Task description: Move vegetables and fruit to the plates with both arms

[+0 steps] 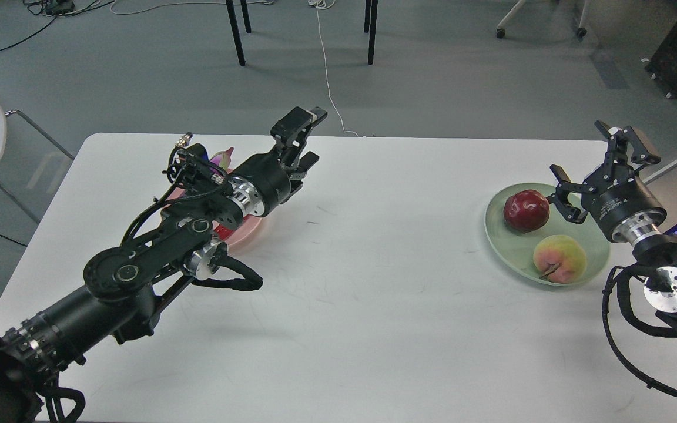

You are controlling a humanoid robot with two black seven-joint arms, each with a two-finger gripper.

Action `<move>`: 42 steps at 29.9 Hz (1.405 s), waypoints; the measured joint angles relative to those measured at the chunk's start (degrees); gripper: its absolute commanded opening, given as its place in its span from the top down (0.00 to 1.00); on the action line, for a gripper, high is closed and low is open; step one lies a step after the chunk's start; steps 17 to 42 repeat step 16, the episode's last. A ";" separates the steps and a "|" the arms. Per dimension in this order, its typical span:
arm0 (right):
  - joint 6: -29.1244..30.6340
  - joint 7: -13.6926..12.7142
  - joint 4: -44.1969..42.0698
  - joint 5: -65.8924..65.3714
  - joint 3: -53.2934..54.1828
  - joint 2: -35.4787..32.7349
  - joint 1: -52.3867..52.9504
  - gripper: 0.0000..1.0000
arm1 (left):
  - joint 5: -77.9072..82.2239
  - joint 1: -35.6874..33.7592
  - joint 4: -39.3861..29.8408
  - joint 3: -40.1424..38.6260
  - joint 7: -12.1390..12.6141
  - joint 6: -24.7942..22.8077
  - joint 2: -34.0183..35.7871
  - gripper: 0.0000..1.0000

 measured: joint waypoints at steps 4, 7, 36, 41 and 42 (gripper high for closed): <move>-3.43 -0.01 0.96 -1.02 -1.92 1.41 1.57 0.02 | 0.10 7.19 0.01 -11.90 -0.49 -8.34 -2.06 0.02; -4.76 -0.01 2.96 -4.09 -3.97 1.81 2.48 0.01 | 0.37 10.48 0.01 -16.97 -3.56 -12.77 -2.74 0.02; -5.06 -0.02 5.81 -10.60 -6.04 1.99 3.07 0.01 | 0.45 13.73 0.01 -19.52 -10.16 -14.44 -2.98 0.02; -5.06 -0.02 5.81 -10.60 -6.04 1.99 3.07 0.01 | 0.45 13.73 0.01 -19.52 -10.16 -14.44 -2.98 0.02; -5.06 -0.02 5.81 -10.60 -6.04 1.99 3.07 0.01 | 0.45 13.73 0.01 -19.52 -10.16 -14.44 -2.98 0.02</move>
